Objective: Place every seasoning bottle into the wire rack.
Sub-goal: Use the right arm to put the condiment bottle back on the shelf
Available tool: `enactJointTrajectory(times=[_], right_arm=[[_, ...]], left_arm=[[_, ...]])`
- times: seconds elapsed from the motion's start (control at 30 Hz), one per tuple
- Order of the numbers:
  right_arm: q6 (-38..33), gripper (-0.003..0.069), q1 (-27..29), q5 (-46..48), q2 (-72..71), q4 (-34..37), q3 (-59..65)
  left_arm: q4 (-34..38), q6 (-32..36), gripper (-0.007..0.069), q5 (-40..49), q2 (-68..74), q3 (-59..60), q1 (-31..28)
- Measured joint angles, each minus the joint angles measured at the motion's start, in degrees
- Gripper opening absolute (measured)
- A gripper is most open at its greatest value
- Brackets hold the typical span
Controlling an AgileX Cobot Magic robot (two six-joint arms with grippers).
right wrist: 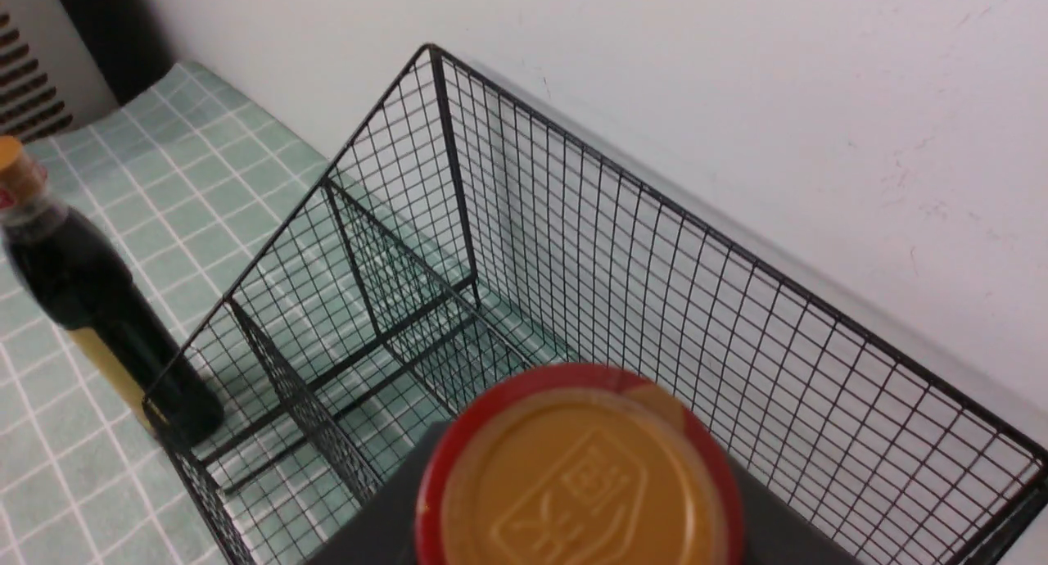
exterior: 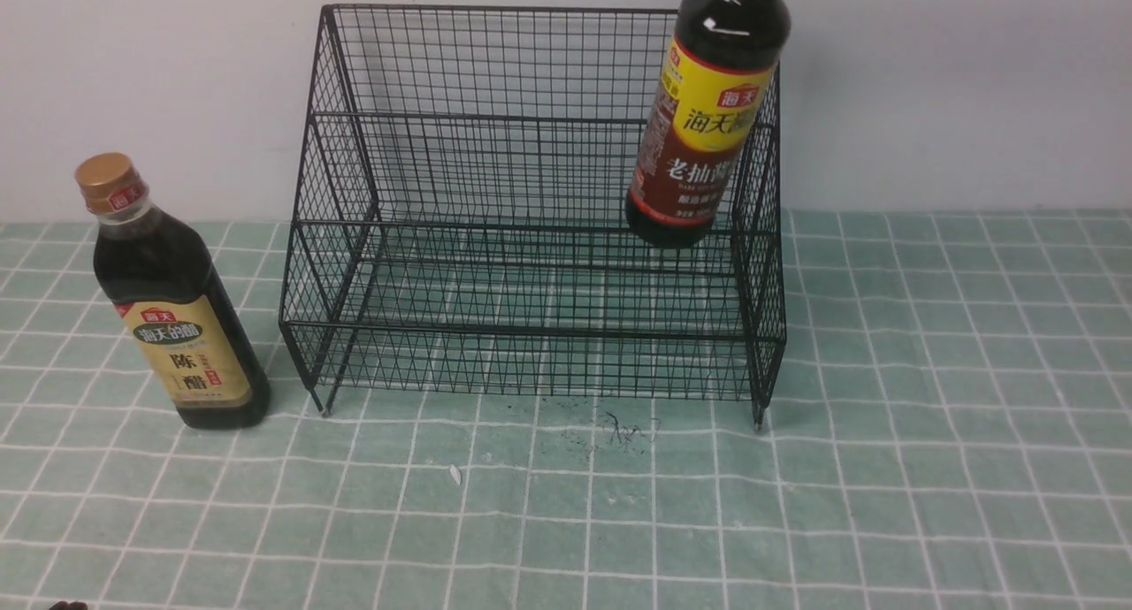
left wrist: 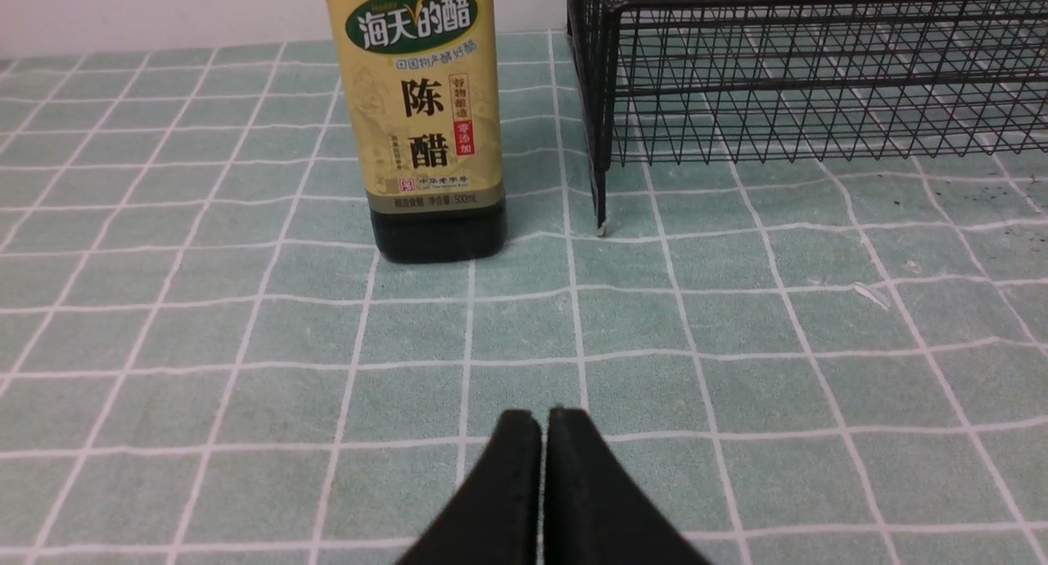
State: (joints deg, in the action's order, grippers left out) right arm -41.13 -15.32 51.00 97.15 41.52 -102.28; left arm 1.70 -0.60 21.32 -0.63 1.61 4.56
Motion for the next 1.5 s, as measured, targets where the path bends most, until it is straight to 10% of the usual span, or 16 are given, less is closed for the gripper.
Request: enactJointTrajectory(times=[1.03,1.5], right_arm=[[-1.81,0.0274,-1.87,-4.28,11.52,-6.31,0.69],[10.04,0.0515,-1.87,1.11,-2.26,-17.23,0.35]], left_arm=[[0.0,0.0,-0.0006,0.0,0.0,0.0,0.0],[0.0,0.0,-0.0006,0.0,0.0,0.0,0.0]])
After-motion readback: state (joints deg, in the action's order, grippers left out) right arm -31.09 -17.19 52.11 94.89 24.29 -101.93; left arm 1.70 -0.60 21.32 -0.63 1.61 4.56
